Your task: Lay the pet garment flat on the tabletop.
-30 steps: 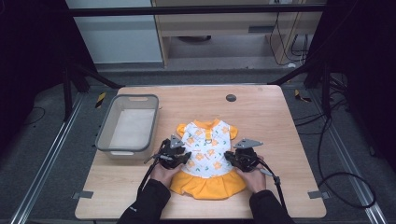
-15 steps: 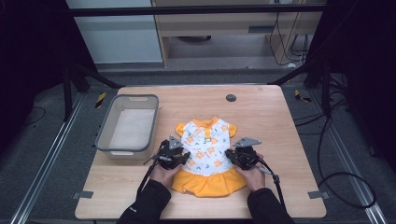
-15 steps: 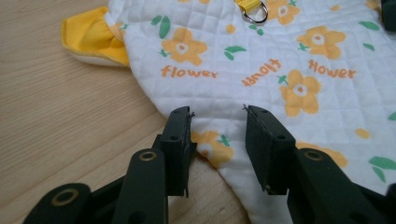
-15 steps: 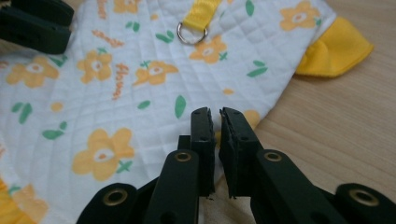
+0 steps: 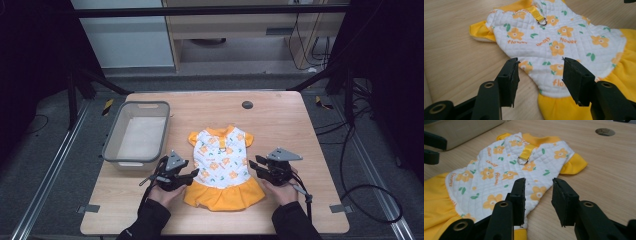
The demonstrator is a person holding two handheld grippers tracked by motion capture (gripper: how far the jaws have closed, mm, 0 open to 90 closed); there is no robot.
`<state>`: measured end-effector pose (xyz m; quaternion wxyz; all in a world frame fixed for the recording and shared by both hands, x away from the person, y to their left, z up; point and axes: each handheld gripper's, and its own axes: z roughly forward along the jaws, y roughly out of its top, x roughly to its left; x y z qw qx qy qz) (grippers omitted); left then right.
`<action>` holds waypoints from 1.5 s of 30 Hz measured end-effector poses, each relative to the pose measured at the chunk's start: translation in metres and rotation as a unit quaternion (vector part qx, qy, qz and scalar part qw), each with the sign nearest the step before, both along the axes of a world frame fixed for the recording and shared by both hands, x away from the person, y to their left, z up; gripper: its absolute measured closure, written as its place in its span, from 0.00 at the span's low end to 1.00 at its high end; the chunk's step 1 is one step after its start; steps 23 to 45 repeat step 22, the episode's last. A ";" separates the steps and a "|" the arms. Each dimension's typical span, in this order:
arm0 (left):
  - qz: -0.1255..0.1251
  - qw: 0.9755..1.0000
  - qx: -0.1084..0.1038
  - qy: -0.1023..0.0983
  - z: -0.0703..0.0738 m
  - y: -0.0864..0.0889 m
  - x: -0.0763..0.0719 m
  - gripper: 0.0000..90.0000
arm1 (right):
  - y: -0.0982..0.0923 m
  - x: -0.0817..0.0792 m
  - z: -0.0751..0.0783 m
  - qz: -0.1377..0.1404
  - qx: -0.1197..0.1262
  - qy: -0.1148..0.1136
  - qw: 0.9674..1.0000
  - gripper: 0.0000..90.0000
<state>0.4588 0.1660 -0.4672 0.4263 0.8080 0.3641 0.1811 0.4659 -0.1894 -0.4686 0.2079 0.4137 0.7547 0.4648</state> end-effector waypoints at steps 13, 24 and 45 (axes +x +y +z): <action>0.016 1.000 -0.024 -0.004 0.001 0.058 -0.039 0.42 | -0.041 -0.029 -0.008 -0.054 -0.008 -0.002 0.998 0.43; 0.038 0.999 -0.011 -0.002 -0.004 0.086 -0.049 0.39 | -0.060 -0.038 -0.014 -0.078 -0.006 0.013 0.997 0.35; 0.038 0.999 -0.011 -0.002 -0.004 0.086 -0.049 0.39 | -0.060 -0.038 -0.014 -0.078 -0.006 0.013 0.997 0.35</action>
